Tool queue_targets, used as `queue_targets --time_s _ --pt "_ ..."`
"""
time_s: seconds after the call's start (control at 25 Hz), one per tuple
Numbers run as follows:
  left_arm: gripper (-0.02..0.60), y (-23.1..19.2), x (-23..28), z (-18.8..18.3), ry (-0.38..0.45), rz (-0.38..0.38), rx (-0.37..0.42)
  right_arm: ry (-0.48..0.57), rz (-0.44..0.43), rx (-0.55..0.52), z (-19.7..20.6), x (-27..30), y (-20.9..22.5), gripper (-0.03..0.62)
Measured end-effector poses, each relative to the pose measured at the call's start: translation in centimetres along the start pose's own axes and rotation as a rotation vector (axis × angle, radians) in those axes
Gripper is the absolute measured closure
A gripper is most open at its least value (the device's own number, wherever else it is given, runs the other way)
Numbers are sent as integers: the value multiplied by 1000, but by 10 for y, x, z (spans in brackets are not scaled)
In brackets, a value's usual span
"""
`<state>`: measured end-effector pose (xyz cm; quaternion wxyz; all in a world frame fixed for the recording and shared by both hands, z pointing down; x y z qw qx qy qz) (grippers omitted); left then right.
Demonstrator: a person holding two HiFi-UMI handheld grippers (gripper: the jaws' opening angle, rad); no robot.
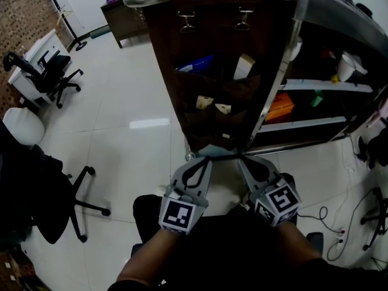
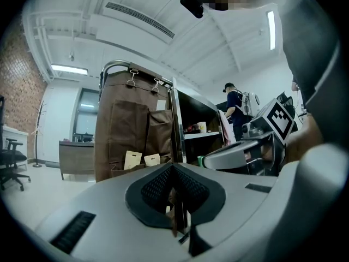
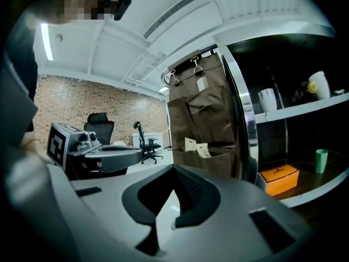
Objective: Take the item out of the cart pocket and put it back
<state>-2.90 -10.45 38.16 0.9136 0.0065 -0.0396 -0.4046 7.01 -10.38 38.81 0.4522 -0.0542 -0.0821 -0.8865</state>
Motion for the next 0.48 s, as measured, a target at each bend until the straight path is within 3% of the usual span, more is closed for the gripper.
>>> queue_targets --time_s 0.48 --pt "581 3 0 1 0 8 1 -13 -8 -8 4 6 -2 583"
Point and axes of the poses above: the fingertips, and each gripper's own axes: x forward along the fingers, y to its right, z out of its underside, the point moved 2 cm from there along -x, backward along the fingers, and after that the axes turned 3 degrees about z, right-handed, at the moved point
